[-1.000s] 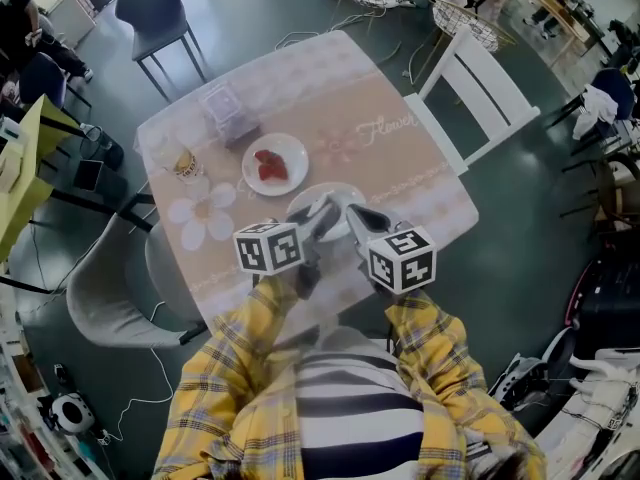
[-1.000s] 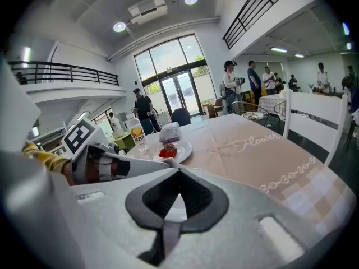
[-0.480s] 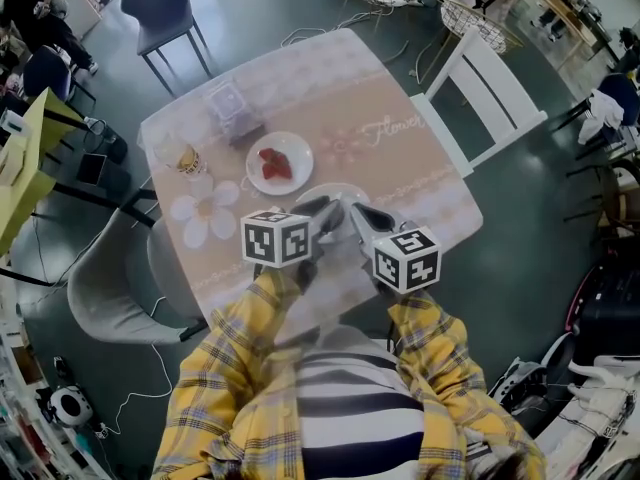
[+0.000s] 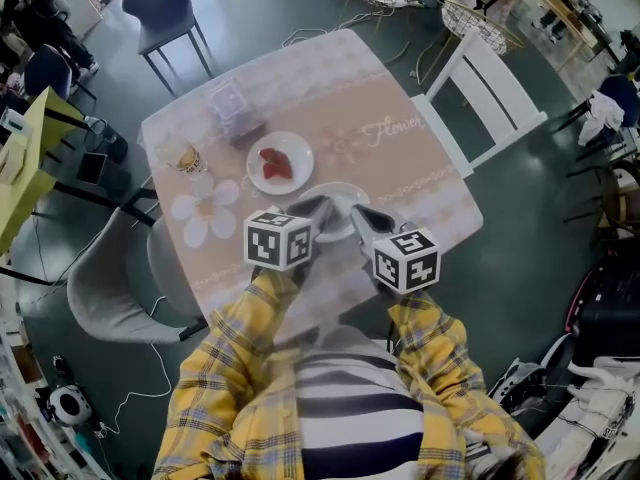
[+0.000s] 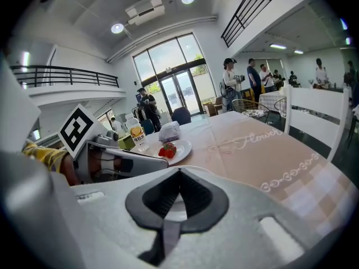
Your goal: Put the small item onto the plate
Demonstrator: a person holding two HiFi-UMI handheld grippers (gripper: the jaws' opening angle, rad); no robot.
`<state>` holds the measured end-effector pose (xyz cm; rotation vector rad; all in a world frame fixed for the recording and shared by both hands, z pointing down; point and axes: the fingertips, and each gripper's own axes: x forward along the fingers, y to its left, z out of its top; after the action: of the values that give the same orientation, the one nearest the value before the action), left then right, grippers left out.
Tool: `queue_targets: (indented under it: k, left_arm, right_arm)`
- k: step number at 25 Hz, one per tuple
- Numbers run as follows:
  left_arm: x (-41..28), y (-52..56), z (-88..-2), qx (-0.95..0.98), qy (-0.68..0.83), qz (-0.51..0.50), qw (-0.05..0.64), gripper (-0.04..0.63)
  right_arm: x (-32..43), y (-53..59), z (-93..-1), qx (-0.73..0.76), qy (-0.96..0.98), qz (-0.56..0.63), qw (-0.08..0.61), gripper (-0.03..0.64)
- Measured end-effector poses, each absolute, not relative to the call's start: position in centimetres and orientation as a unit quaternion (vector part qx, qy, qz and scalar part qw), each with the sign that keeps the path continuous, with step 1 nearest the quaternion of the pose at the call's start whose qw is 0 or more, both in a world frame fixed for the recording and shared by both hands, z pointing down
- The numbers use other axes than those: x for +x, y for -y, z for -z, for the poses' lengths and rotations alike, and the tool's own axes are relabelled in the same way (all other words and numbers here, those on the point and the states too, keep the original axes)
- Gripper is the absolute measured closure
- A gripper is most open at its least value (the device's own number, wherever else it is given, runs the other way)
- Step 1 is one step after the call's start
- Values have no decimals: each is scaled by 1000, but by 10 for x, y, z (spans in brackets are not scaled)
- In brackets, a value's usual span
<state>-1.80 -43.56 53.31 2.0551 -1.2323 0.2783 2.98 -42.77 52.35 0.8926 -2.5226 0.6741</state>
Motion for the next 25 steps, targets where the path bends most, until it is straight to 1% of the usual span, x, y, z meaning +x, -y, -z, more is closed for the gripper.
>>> queue_targets:
  k: [4, 9, 16, 25]
  left_arm:
    - [-21, 430, -534, 796, 481, -110, 349, 557]
    - [-25, 421, -533, 795, 494, -114, 333, 595]
    - [-26, 403, -524, 802, 499, -94, 316, 595]
    - [-39, 354, -515, 808, 498, -91, 302, 595]
  right_arm:
    - [30, 425, -526, 317, 897, -241, 192, 620]
    - [31, 419, -529, 318, 895, -244, 194, 620]
    - [28, 402, -527, 320, 896, -235, 200, 620]
    - [24, 368, -516, 341, 892, -222, 200, 620]
